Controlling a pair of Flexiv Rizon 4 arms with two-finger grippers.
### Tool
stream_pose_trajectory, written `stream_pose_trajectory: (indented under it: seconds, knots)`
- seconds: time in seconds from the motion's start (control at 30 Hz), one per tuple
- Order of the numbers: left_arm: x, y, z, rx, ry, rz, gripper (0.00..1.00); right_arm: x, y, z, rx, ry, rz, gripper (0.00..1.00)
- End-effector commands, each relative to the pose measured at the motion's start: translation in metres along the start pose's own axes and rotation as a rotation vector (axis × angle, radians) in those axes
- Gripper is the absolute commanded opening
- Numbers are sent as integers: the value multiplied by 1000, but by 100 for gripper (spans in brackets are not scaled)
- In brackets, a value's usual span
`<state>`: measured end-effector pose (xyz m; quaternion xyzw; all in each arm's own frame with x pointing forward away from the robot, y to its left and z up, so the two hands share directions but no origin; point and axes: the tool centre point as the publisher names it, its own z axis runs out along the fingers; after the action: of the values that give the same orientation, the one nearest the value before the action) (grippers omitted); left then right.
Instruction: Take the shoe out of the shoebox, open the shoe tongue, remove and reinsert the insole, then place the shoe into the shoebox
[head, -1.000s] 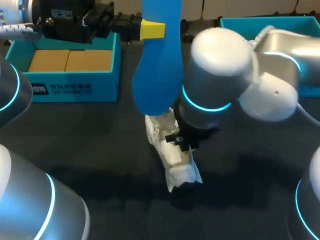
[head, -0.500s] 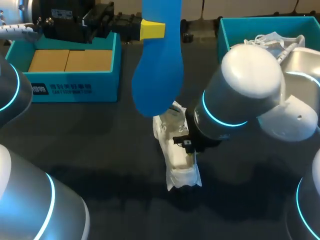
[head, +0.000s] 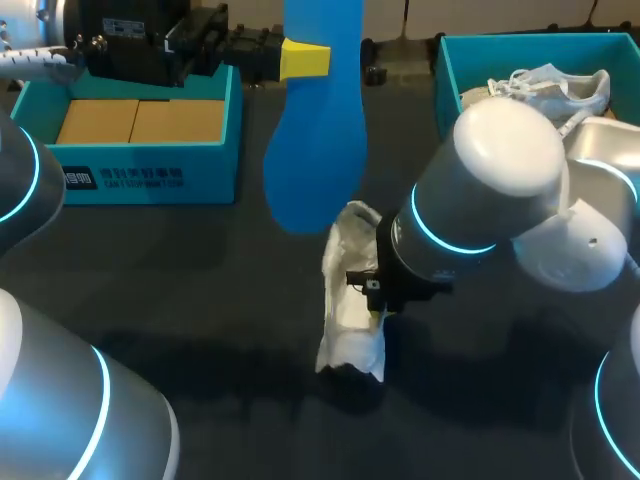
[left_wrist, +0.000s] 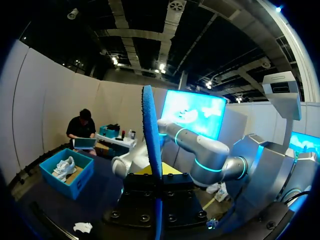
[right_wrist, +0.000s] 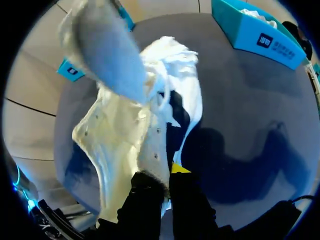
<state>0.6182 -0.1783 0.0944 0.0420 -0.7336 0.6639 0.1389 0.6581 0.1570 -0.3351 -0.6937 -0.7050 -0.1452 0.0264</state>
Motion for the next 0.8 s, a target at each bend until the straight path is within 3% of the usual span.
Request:
stream_pose_trajectory:
  seconds: [0.03, 0.8]
  knots:
    - [-1, 0, 1, -1, 2, 1, 0, -2, 0, 16, 15, 27, -6, 0]
    - [-1, 0, 1, -1, 2, 1, 0, -23, -1, 47, 58, 68, -43, 0]
